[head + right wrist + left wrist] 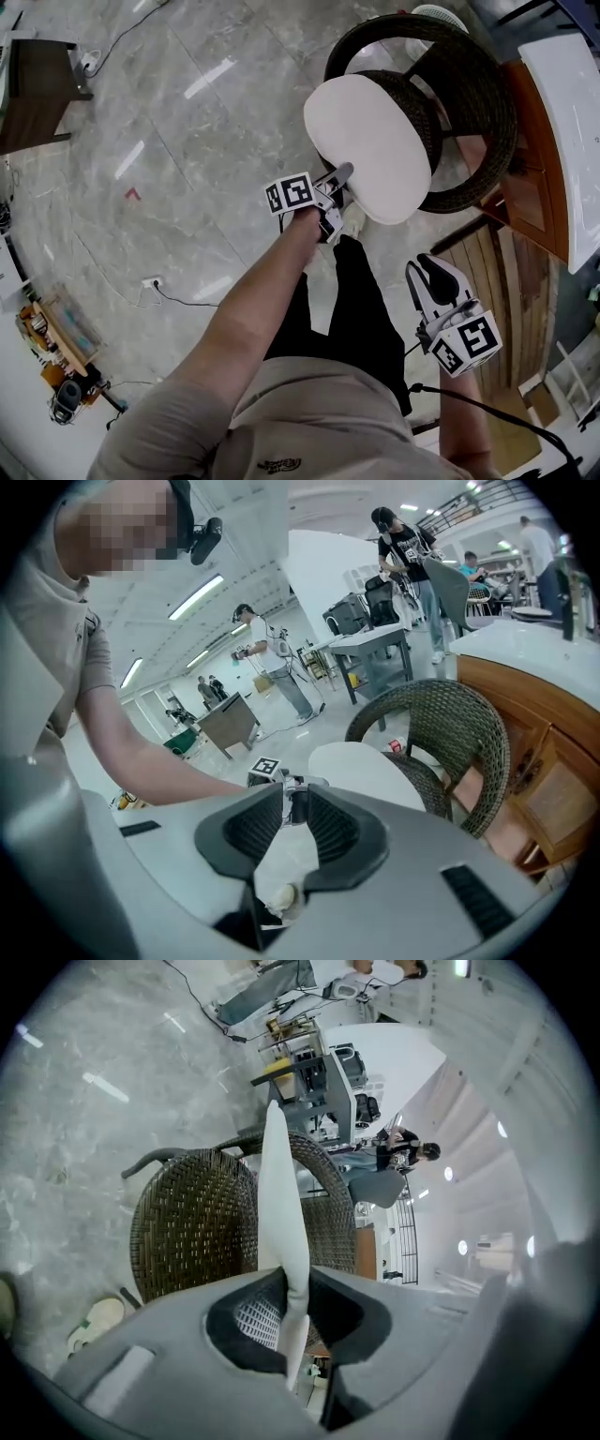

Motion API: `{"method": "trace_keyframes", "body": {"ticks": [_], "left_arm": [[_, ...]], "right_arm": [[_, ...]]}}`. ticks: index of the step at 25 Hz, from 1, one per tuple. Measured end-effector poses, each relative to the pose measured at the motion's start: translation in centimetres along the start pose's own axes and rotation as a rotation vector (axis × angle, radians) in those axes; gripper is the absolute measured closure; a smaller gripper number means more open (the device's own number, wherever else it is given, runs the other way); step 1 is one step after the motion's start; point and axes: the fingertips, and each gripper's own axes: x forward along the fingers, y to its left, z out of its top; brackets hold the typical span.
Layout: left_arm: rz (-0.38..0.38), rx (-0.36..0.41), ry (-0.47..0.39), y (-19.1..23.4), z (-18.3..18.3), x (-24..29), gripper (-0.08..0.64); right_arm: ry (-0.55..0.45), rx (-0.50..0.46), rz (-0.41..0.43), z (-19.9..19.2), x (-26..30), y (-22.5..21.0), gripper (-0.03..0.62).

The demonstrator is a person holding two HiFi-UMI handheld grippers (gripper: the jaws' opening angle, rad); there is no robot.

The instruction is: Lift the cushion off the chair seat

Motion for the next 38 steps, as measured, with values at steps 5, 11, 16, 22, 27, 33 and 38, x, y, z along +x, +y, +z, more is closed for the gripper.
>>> {"method": "trace_keyframes", "body": {"ticks": [5, 11, 16, 22, 27, 33, 38], "left_arm": [[-0.025, 0.011, -0.001, -2.3, -0.3, -5.9, 0.505], [-0.081, 0.030, 0.001, -5.5, 0.1, -13.1, 0.505], [-0.129, 0.044, -0.011, -8.4, 0.4, -18.8, 0.505], [-0.201, 0.031, -0.032, -12.4, 0.6, -27.9, 0.505], [-0.235, 0.013, -0.070, -14.0, 0.2, -34.1, 0.505], [-0.234, 0.033, -0.106, -14.0, -0.4, -41.3, 0.505], [-0.254, 0.047, -0.131, -13.9, -1.1, -46.5, 0.505]], "right_arm": [[-0.037, -0.045, 0.009, 1.0, -0.5, 4.1, 0.502], [-0.077, -0.071, -0.001, 2.2, -0.4, 8.4, 0.502], [-0.111, -0.099, -0.026, 3.2, -1.1, 11.9, 0.502], [-0.149, -0.142, -0.056, 4.8, -2.1, 16.6, 0.503], [-0.170, -0.165, -0.070, 4.8, -2.7, 19.4, 0.508], [-0.194, -0.202, -0.070, 4.9, -3.1, 23.7, 0.515], [-0.206, -0.234, -0.073, 4.5, -3.3, 27.5, 0.522]]}}
